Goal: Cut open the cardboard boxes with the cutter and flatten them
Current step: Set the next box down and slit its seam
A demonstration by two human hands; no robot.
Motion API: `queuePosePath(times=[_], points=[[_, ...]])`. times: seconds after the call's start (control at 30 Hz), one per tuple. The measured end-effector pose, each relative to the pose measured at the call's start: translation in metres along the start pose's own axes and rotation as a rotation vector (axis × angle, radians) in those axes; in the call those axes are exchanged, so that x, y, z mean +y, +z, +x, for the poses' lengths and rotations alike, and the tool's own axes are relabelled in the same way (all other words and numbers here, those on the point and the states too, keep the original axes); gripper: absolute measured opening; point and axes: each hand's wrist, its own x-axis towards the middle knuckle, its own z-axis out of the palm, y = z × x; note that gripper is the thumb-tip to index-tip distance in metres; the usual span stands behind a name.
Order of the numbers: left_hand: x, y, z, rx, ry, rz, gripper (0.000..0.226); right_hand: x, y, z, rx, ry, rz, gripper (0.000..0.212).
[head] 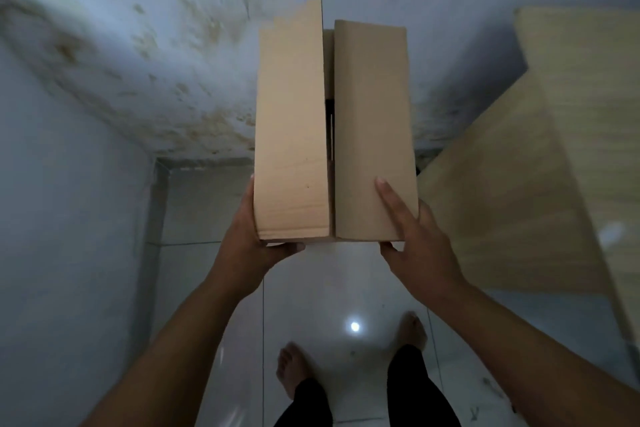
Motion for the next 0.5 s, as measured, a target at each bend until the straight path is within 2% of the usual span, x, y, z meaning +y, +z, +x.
queuePosePath(times=[0.17,0.27,0.5], points=[[0.079,0.011,-0.034,0.028,0.095,0.055,0.119,-0.023,-0.085,-0.045,0.093,-0.017,-0.025,0.102],[0.118,0.034,-0.050,0.025,0.138,0.070,0.116,-0.016,-0.133,-0.071,0.150,-0.027,-0.076,0.102],[0.210,0.159,-0.078,-0.017,0.244,0.061,0.106,0.072,-0.243,-0.139,0.219,0.012,-0.099,0.106]])
